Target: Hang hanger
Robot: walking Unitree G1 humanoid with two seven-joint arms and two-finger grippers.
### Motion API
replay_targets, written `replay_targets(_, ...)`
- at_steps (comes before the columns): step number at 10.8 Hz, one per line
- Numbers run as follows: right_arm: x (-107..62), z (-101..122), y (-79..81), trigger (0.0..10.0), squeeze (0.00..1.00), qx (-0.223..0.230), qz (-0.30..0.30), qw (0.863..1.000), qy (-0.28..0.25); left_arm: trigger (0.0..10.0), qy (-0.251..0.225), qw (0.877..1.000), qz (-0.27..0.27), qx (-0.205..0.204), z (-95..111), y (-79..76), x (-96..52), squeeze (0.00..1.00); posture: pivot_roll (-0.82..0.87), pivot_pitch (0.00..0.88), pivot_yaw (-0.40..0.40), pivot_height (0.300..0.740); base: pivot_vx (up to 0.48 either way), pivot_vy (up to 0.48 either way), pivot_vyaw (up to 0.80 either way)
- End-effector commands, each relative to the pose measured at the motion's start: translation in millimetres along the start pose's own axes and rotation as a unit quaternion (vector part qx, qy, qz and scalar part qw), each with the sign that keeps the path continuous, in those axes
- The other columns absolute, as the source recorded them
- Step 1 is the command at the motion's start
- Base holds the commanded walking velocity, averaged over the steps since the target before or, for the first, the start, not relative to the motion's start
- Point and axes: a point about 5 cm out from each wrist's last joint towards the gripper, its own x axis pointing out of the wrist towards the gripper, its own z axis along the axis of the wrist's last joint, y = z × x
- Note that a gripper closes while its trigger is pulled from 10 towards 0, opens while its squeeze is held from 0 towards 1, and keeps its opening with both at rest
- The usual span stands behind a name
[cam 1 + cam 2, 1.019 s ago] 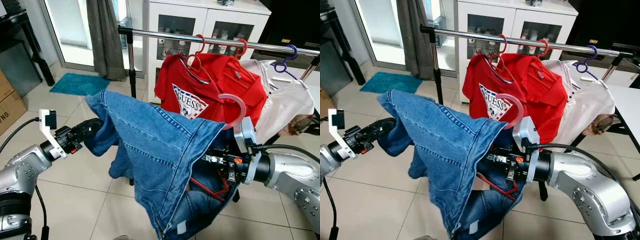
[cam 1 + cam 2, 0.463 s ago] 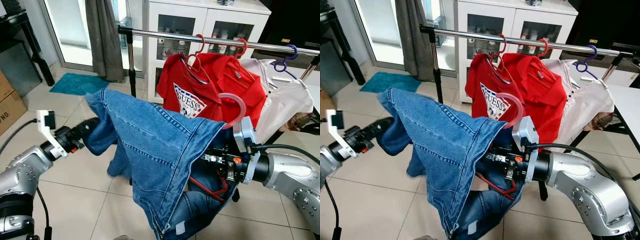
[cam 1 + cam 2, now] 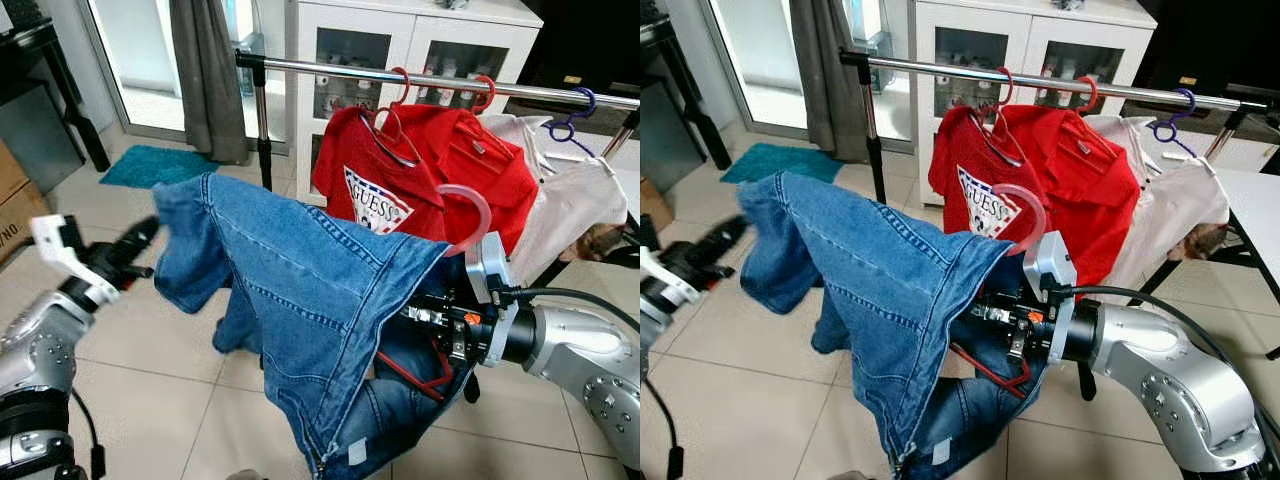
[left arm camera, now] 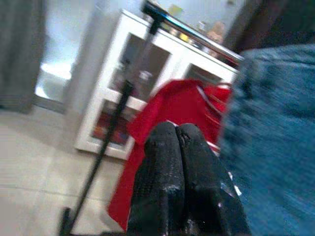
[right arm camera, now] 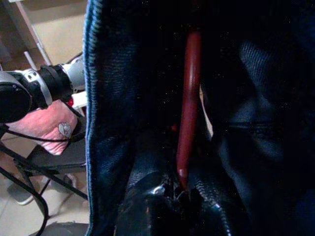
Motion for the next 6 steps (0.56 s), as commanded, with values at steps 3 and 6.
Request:
replay_targets(3, -3.9, 6.6, -5.5, 10.0, 0.0, -0.01, -0.019, 1.0, -0.01, 0.0, 0.014, 0.991, 0.125, 0.055, -2.3, 21.5, -3.4, 0.0, -0.12, 0.0, 0.014, 0.74, 0.0, 0.0, 0.0)
replay_targets(6, -4.8, 8.2, -9.2, 10.0, 0.0, -0.015, -0.034, 0.999, -0.007, 10.0, -0.062, 0.984, 0.067, 0.155, 27.3, 6.2, 4.9, 1.0, -0.13, 0.0, 0.022, 0.74, 0.0, 0.0, 0.0)
